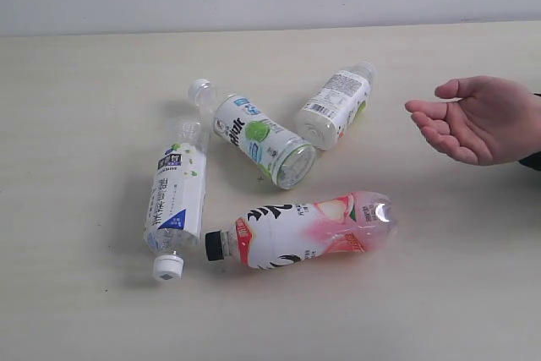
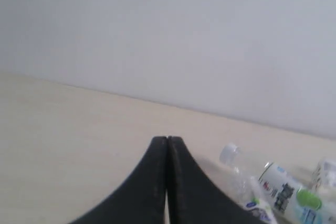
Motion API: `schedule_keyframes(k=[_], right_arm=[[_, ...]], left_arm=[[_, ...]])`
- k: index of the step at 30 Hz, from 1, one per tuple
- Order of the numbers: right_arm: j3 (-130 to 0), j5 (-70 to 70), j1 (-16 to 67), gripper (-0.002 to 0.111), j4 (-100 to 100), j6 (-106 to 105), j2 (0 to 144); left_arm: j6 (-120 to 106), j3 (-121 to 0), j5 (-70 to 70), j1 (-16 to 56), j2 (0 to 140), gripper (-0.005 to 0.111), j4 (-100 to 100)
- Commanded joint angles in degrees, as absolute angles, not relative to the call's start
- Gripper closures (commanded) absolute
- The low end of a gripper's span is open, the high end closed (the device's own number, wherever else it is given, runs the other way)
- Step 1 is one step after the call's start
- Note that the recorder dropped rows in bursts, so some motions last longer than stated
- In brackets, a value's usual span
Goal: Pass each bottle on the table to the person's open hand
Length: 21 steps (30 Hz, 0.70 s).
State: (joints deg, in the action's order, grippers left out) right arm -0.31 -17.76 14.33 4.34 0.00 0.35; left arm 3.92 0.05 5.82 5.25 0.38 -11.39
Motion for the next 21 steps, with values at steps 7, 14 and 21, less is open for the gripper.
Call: schedule_keyframes(k=[7,14,21], right_arm=[[0.00,-17.20,14.05,0.108,4.40,0.00,0.00],[0.00,-17.20,14.05,0.108,4.40,0.00,0.00],[0.00,-17.20,14.05,0.108,4.40,0.00,0.00]], left_arm=[[16.16,0.00,-14.23,5.17,0.00,0.107,-17.34],[18.33,-6.81,-16.11,5.17,1.39,0.107,-15.22],[18.09,-23.37,-6.75,5.17,22.38,0.107,-8.96]])
